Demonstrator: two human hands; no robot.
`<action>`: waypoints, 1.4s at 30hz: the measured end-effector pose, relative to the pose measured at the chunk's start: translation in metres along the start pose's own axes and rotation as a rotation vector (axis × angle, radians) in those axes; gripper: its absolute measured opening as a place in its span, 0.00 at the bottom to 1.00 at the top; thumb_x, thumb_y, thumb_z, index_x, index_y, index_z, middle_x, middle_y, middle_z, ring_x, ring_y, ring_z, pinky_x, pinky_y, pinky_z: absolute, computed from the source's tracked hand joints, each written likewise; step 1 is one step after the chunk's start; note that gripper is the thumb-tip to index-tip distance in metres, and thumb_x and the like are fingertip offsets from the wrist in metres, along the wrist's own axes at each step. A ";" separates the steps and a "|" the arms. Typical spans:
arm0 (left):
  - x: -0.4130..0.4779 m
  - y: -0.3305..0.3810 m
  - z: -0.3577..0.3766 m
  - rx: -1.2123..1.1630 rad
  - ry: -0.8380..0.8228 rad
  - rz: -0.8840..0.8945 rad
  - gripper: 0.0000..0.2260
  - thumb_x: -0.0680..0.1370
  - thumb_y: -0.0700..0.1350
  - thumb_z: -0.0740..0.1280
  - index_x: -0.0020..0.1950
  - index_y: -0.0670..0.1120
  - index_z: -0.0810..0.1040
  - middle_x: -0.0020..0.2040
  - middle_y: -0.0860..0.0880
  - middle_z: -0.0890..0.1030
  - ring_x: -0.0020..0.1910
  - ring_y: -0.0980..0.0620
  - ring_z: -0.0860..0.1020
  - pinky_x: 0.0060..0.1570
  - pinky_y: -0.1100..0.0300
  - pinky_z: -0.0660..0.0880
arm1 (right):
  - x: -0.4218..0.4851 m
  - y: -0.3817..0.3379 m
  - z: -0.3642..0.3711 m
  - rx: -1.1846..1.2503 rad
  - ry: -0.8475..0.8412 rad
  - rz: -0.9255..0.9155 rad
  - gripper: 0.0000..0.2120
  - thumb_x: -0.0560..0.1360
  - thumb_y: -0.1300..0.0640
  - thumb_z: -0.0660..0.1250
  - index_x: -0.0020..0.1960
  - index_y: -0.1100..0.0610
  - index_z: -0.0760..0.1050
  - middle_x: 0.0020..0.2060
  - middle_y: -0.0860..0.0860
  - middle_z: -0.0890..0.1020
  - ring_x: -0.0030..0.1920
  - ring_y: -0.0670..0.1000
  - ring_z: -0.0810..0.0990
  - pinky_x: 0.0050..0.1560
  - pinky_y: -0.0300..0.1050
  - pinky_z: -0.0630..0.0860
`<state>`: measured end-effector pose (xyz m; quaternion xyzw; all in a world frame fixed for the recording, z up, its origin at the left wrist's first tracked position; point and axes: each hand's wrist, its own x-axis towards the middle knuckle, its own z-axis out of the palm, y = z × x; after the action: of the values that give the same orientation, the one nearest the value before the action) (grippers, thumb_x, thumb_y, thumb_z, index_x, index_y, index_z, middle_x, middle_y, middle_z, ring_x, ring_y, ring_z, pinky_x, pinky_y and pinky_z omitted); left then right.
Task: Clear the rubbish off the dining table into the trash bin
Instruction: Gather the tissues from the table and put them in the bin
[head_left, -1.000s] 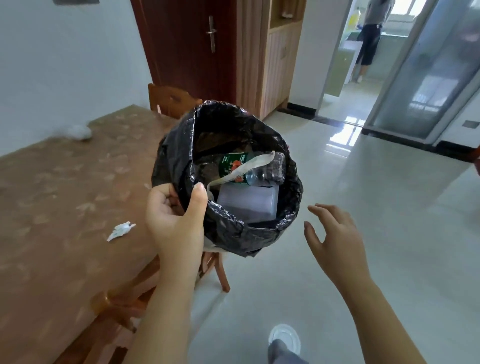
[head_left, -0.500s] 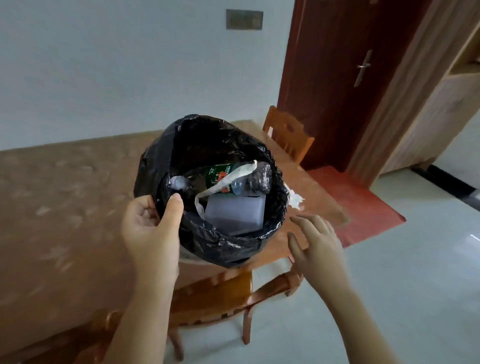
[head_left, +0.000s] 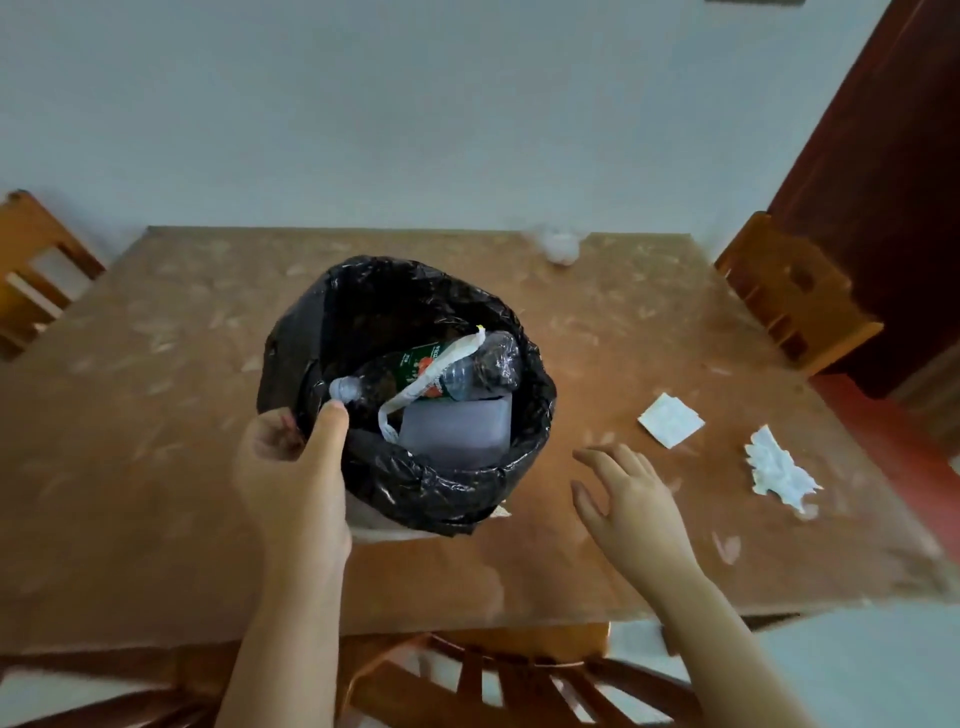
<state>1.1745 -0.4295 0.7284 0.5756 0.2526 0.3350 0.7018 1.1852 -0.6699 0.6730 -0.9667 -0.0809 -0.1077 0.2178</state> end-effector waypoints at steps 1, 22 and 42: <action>0.008 -0.003 -0.005 0.001 0.033 -0.004 0.09 0.65 0.48 0.70 0.31 0.53 0.70 0.33 0.52 0.73 0.36 0.50 0.74 0.41 0.53 0.73 | 0.006 -0.001 0.009 0.000 -0.026 -0.009 0.14 0.72 0.58 0.66 0.57 0.57 0.75 0.51 0.54 0.79 0.52 0.57 0.76 0.49 0.51 0.74; 0.028 -0.014 -0.088 0.135 0.424 0.021 0.11 0.65 0.51 0.71 0.34 0.53 0.68 0.37 0.48 0.70 0.41 0.46 0.69 0.42 0.49 0.70 | 0.052 0.020 0.173 0.176 -0.549 0.062 0.15 0.73 0.60 0.63 0.59 0.54 0.73 0.55 0.54 0.74 0.52 0.57 0.74 0.43 0.46 0.72; 0.006 -0.027 -0.054 0.113 0.245 -0.104 0.08 0.69 0.45 0.71 0.35 0.51 0.72 0.38 0.48 0.75 0.41 0.45 0.74 0.43 0.49 0.73 | 0.057 0.030 0.102 0.496 -0.153 0.295 0.11 0.71 0.59 0.67 0.31 0.54 0.69 0.31 0.52 0.75 0.32 0.50 0.72 0.29 0.32 0.66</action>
<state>1.1429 -0.3933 0.6911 0.5551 0.3843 0.3513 0.6487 1.2643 -0.6459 0.5847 -0.8907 0.0206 0.0212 0.4537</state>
